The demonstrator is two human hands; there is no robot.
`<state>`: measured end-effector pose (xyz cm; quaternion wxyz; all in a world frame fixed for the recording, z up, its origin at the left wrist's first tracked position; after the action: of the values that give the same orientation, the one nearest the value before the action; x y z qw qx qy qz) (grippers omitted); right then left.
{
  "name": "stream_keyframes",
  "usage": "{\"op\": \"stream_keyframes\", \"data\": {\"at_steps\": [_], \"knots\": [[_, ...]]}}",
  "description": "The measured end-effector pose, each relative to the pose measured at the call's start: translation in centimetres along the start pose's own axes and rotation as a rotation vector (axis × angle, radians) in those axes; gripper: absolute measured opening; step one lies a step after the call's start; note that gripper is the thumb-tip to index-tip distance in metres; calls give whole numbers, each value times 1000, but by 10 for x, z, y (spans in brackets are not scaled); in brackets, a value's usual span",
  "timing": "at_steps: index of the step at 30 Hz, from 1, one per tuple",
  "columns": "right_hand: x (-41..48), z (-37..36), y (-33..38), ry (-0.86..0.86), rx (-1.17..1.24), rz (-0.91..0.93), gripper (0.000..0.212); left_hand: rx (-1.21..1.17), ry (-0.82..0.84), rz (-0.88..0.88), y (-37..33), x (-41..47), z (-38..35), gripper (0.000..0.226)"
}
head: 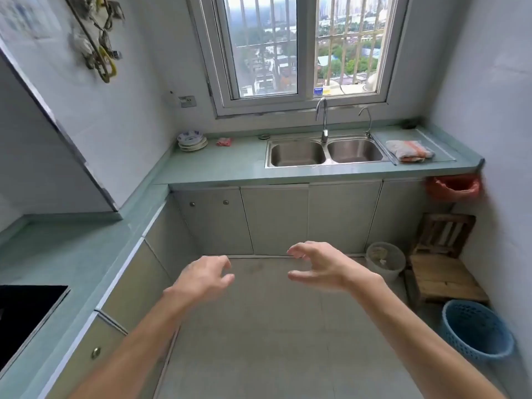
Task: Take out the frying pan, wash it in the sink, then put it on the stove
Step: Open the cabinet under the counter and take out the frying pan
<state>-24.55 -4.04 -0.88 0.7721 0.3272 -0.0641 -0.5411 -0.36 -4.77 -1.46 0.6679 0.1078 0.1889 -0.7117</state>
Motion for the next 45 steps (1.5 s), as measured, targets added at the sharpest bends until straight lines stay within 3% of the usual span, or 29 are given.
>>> {"op": "stream_keyframes", "data": {"at_steps": [7,17,22,26,33,42,45], "knots": [[80,34,-25,147,-29,-43,45,-20,182,76,19,69,16,40],[233,43,-7,278,-159,-6,32,-161,142,111,77,192,48,41],[318,63,27,305,-223,27,37,-214,140,185,137,251,72,43],[390,69,52,303,-230,78,26,-307,138,231,177,281,86,43],[492,33,90,401,-317,211,32,-423,178,405,257,305,72,44],[628,-29,149,551,-379,492,42,-946,58,617,335,337,46,37],[673,-45,168,608,-383,547,50,-1159,-71,676,353,357,47,30]]}}
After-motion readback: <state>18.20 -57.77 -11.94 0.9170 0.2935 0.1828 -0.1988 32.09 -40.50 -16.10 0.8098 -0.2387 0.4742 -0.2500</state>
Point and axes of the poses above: each hand's wrist, its own x-axis towards the middle knuckle, its own z-axis out of the back of the hand, y = z × x, the point moved 5 cm from there along x, towards the middle knuckle, and after that the axes turned 7 degrees about y, right-handed, at the moved point
